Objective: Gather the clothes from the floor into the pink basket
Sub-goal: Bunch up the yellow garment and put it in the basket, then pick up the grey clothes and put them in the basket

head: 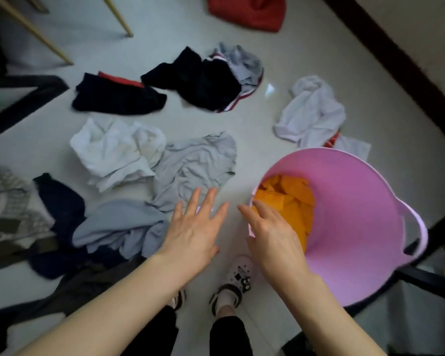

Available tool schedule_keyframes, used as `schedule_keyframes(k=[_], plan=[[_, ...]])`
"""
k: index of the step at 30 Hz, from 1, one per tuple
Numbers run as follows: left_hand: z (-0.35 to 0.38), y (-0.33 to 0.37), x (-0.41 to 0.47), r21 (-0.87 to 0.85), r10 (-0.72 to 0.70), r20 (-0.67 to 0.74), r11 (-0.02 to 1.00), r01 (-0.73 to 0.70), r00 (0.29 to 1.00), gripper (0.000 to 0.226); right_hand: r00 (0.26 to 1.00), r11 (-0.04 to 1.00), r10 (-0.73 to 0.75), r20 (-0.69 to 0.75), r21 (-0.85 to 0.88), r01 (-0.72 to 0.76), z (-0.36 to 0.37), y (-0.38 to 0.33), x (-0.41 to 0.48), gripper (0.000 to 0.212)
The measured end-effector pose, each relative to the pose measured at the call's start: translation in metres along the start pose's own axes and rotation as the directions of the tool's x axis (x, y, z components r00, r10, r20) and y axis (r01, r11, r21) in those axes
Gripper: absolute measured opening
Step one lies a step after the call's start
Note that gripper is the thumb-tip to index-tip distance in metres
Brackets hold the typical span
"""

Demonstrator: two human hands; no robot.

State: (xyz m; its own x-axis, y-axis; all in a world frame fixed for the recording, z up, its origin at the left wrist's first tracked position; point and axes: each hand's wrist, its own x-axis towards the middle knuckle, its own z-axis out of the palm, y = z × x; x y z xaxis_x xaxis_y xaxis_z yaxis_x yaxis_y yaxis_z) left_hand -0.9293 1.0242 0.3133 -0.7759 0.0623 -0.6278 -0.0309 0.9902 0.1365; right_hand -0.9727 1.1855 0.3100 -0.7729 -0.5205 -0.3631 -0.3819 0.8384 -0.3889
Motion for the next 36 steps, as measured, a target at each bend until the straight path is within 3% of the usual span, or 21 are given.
schedule_keyframes(k=[9, 13, 18, 22, 29, 31, 33, 35, 36], plan=[[0.097, -0.14, 0.059, -0.148, -0.289, -0.064, 0.949, 0.277, 0.955, 0.113, 0.972, 0.961, -0.174, 0.158, -0.189, 0.203, 0.108, -0.051, 0.122, 0.096], [0.155, -0.193, 0.132, -0.126, -0.292, -0.066, 0.951, 0.282, 0.954, 0.123, 0.955, 0.94, -0.103, 0.279, -0.287, 0.186, 0.191, -0.048, 0.196, 0.116], [0.245, -0.239, 0.235, -0.09, -0.268, -0.008, 0.96, 0.267, 0.963, 0.138, 0.949, 0.921, 0.002, 0.317, -0.371, 0.122, 0.314, -0.022, 0.275, 0.139], [0.302, -0.259, 0.301, -0.127, -0.265, 0.022, 0.956, 0.265, 0.964, 0.143, 0.953, 0.909, 0.074, 0.294, -0.414, 0.057, 0.382, 0.019, 0.318, 0.143], [0.349, -0.284, 0.363, -0.212, -0.33, -0.015, 0.924, 0.319, 0.944, 0.138, 0.945, 0.92, 0.125, 0.303, -0.391, 0.004, 0.428, 0.055, 0.389, 0.145], [0.351, -0.287, 0.369, -0.21, -0.332, -0.006, 0.923, 0.324, 0.943, 0.123, 0.941, 0.915, 0.102, 0.321, -0.401, 0.038, 0.435, 0.055, 0.398, 0.138], [0.355, -0.291, 0.37, -0.222, -0.312, -0.099, 0.932, 0.285, 0.945, 0.096, 0.965, 0.923, -0.006, 0.262, -0.369, 0.105, 0.439, 0.051, 0.396, 0.111], [0.359, -0.293, 0.365, -0.319, -0.289, -0.209, 0.923, 0.215, 0.934, 0.059, 0.973, 0.943, -0.195, 0.126, -0.249, 0.221, 0.443, 0.047, 0.384, 0.052], [0.359, -0.293, 0.36, -0.37, -0.278, -0.233, 0.912, 0.18, 0.932, 0.046, 0.973, 0.95, -0.208, 0.103, -0.216, 0.226, 0.442, 0.043, 0.375, 0.027]])
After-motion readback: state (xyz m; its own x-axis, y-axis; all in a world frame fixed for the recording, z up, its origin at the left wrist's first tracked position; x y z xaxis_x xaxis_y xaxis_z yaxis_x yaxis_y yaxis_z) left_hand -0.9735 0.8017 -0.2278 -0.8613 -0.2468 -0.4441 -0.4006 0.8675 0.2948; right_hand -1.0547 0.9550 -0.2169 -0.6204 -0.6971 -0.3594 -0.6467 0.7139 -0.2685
